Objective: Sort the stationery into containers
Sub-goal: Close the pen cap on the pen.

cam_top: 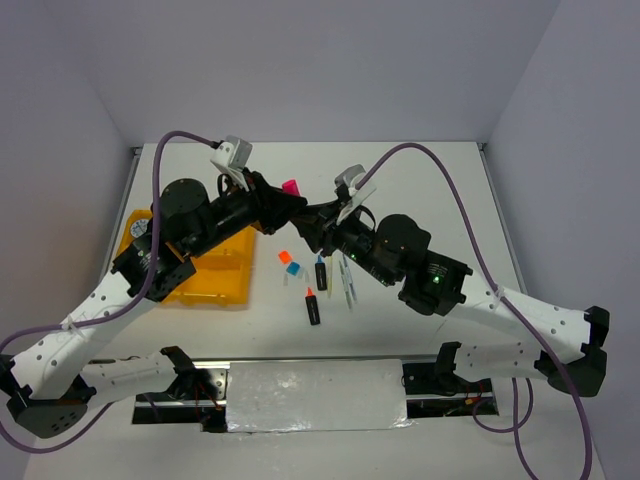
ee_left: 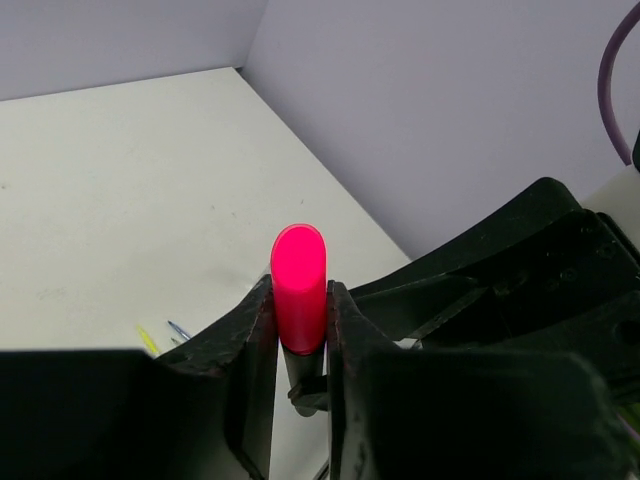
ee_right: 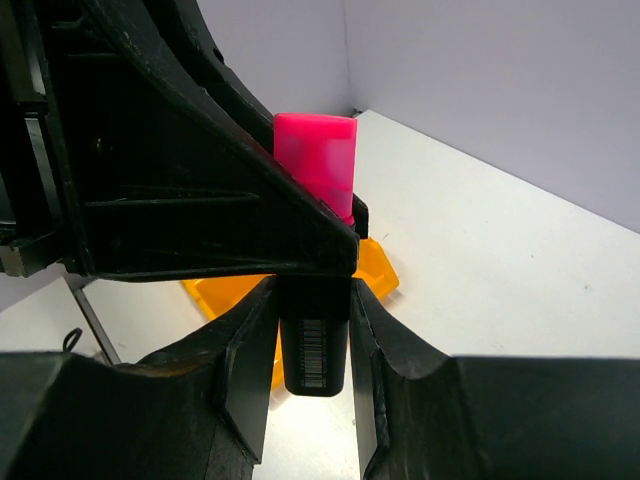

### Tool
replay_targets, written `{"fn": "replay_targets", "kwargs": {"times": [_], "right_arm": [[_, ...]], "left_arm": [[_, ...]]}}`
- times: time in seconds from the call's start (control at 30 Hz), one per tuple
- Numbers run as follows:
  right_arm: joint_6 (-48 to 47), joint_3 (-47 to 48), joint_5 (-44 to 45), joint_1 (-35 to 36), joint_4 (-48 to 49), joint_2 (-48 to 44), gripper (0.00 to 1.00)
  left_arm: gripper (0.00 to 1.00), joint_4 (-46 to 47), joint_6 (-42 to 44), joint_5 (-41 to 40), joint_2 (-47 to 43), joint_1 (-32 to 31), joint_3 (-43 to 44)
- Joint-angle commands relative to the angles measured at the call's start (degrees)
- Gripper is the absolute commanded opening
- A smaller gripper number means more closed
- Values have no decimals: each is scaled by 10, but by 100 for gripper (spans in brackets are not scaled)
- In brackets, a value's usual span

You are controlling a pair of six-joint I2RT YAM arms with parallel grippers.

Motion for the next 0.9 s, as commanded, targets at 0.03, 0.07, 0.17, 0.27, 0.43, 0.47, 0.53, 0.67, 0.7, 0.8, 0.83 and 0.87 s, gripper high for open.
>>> {"fn": "replay_targets", "kwargs": {"times": [0.03,0.07,0.17,0.27,0.43,0.47,0.53,0.67,0.7,0.8,0.83,0.87], "right_arm": [[-3,29,6,4,9,2,0],[-2,28,3,4,10,1,0],[6,23,-5,4,13,-3,4],[12,10,-26,3,20,-16,40],[61,-44,-136,-68,25,-63,89],[73,-55,-263,-121,42,-84,90],[102,-76,-382,-159,70,-97,91],[107,-68,-544,-176,86,-100,91],[118,-67,-595,-176,94,-99,91],[140,-59,-635,-177,120,-92,90],[142,-55,-637,-176,119,-88,90],[145,-47,-634,-177,116,-85,89]], "left_arm": [[18,27,-2,30,-6,-3,4],[7,27,2,31,-6,-3,5],[1,43,13,58,-16,-3,-1],[0,86,30,87,-39,-4,-21],[0,97,48,125,-57,-3,-15],[0,101,52,138,-62,-4,-17],[0,107,58,183,-67,-3,-24],[0,177,56,248,-81,-3,-45],[0,186,54,259,-82,-3,-47],[0,188,49,270,-79,-3,-46],[0,191,48,275,-79,-3,-46],[0,197,47,284,-78,-3,-47]]}}
